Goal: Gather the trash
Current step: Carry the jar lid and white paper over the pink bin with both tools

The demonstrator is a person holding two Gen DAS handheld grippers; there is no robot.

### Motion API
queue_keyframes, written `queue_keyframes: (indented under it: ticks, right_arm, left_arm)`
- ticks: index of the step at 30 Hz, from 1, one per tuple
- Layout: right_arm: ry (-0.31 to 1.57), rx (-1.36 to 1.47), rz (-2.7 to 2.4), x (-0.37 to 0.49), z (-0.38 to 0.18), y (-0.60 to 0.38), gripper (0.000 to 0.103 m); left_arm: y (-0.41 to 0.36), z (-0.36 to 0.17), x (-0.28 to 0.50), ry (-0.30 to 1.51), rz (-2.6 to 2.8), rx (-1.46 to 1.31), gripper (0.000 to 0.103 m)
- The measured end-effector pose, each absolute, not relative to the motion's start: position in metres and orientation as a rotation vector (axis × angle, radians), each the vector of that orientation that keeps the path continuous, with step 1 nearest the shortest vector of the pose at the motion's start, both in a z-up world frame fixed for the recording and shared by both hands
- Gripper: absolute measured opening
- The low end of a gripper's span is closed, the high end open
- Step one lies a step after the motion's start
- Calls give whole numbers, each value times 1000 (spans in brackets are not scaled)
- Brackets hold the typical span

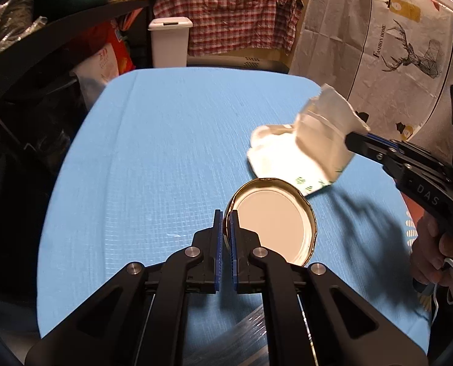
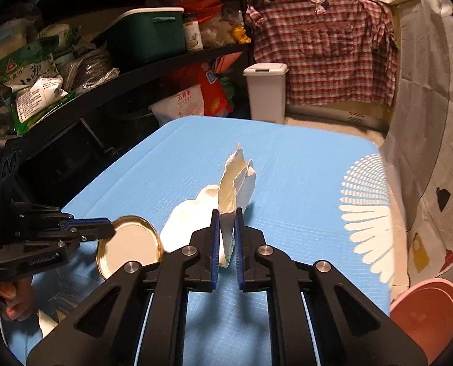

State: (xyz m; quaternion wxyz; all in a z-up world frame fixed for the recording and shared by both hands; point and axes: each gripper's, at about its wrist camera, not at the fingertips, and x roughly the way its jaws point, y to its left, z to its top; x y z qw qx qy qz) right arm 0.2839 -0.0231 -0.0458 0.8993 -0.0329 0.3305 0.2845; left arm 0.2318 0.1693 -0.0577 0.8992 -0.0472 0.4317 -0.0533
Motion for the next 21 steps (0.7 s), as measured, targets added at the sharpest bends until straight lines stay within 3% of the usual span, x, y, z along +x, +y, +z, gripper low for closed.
queue_keyframes:
  ticks: [21]
  right_arm:
    - [548, -60, 490, 202, 33, -91, 9]
  left_arm:
    - [178, 10, 183, 741, -18, -125, 5]
